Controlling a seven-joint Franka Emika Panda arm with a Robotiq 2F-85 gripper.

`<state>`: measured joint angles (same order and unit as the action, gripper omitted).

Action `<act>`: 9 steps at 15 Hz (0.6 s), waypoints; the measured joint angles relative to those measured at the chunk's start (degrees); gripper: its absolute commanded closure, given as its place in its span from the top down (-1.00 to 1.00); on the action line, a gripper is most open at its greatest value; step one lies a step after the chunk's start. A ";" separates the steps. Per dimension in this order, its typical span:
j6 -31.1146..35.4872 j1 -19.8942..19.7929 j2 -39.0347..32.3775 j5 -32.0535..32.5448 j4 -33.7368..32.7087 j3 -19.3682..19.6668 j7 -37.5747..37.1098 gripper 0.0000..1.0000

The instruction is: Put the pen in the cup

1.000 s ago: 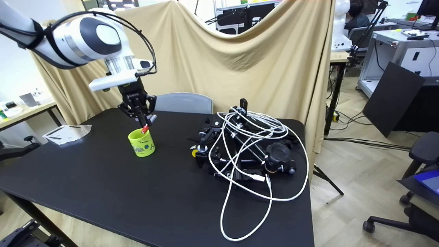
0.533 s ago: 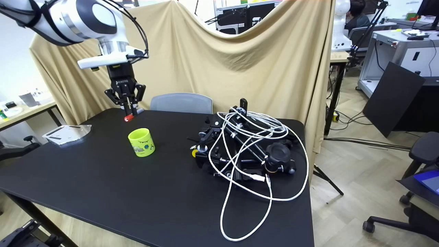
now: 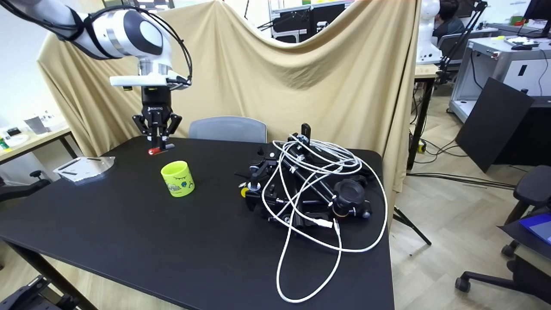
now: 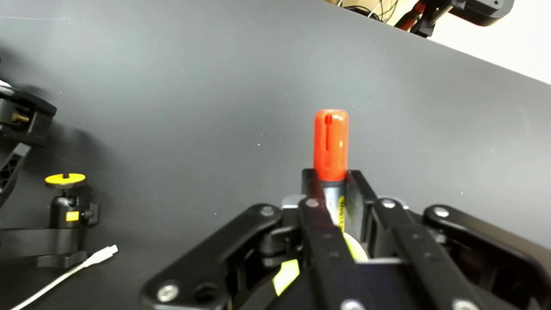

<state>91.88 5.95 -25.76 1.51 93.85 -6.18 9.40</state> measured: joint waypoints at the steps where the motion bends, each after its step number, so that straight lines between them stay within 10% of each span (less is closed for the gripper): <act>1: -0.56 0.00 -0.95 -0.49 -1.14 -0.04 0.01 -0.60; 9: -2.05 -0.04 -3.14 -0.37 -2.55 -0.01 0.70 -0.90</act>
<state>89.83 5.92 -28.90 1.14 91.30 -6.19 10.10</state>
